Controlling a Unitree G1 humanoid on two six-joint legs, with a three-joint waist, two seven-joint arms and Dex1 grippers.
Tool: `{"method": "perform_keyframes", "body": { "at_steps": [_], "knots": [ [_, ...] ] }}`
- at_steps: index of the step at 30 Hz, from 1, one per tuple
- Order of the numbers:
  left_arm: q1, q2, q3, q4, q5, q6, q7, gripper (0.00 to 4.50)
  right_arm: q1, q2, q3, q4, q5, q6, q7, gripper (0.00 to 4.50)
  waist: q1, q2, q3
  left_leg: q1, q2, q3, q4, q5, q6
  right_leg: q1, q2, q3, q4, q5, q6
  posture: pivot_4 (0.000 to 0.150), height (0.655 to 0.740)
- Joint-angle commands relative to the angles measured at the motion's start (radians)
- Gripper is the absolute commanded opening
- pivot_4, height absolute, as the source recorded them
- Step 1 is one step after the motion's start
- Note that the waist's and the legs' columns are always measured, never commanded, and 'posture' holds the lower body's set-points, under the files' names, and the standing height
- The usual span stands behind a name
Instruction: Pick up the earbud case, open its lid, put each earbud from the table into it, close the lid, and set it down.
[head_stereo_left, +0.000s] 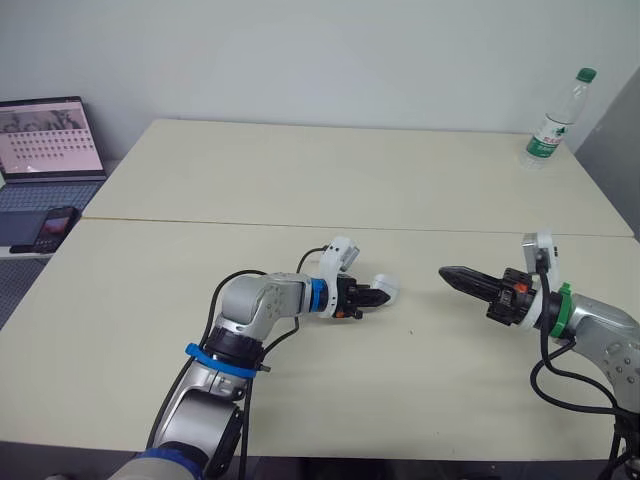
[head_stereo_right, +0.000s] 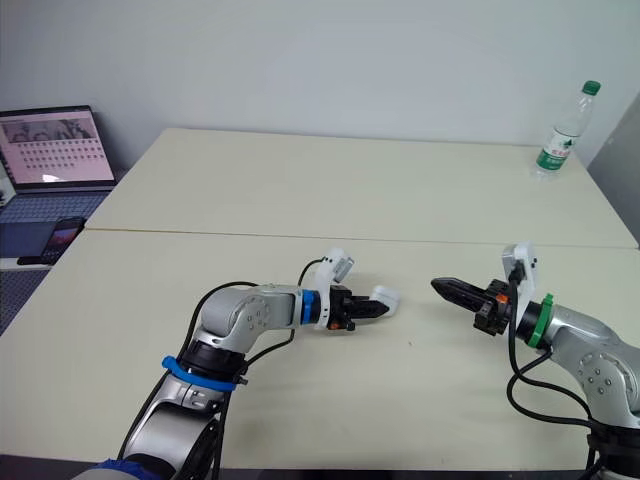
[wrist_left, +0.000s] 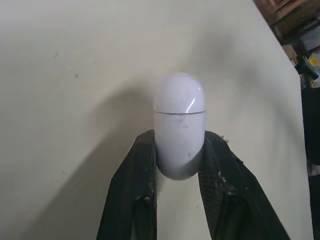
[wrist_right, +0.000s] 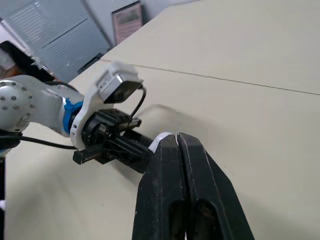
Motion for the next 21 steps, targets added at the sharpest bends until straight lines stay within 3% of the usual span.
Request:
{"method": "perform_keyframes", "body": {
  "at_steps": [1, 9, 13, 15, 17, 21],
  "knots": [
    [-0.034, -0.008, -0.005, 0.03, 0.024, 0.007, 0.014, 0.74, 0.034, 0.011, -0.033, -0.075, 0.003, -0.033, -0.03, 0.04, 0.002, 0.0, 0.0, 0.0, 0.0, 0.0, 0.0, 0.0, 0.0, 0.0, 0.0, 0.0, 0.0, 0.0, 0.0, 0.15, 0.7362],
    [0.003, 0.082, -0.017, -0.077, 0.042, -0.019, -0.035, 3.27, 0.167, 0.02, -0.022, -0.143, -0.049, -0.144, 0.021, 0.0, -0.001, 0.0, 0.0, 0.001, 0.0, 0.0, 0.0, 0.0, 0.0, 0.001, 0.0, 0.001, 0.001, 0.0, 0.0, 0.15, 0.7362],
    [0.082, 0.198, -0.024, -0.209, 0.13, -0.331, -0.124, 4.48, 0.281, -0.032, 0.042, -0.138, -0.222, -0.296, 0.103, 0.0, -0.001, 0.001, 0.0, 0.002, 0.001, 0.0, -0.001, 0.0, 0.0, 0.0, 0.0, 0.002, 0.001, 0.0, 0.0, 0.15, 0.7362],
    [0.132, 0.266, -0.011, -0.253, 0.167, -0.46, -0.169, 4.48, 0.305, -0.045, 0.066, -0.079, -0.315, -0.389, 0.123, 0.0, 0.002, 0.001, 0.0, 0.002, 0.001, 0.0, -0.001, 0.0, -0.001, 0.0, 0.0, 0.002, 0.0, 0.0, 0.0, 0.15, 0.7362],
    [0.203, 0.317, 0.018, -0.302, 0.174, -0.553, -0.207, 4.5, 0.296, -0.034, 0.061, -0.011, -0.354, -0.442, 0.121, 0.39, 0.002, 0.001, 0.0, 0.002, 0.0, 0.002, -0.001, 0.0, -0.001, 0.001, -0.001, 0.002, 0.0, 0.0, -0.001, 0.15, 0.7362],
    [0.374, 0.351, 0.095, -0.396, 0.127, -0.652, -0.251, 4.5, 0.292, -0.042, 0.054, 0.085, -0.374, -0.518, 0.186, 1.69, 0.003, 0.001, 0.0, 0.003, 0.0, 0.006, -0.001, 0.0, 0.0, 0.001, -0.008, 0.002, -0.001, 0.002, -0.004, 0.15, 0.7362]
  ]
}}
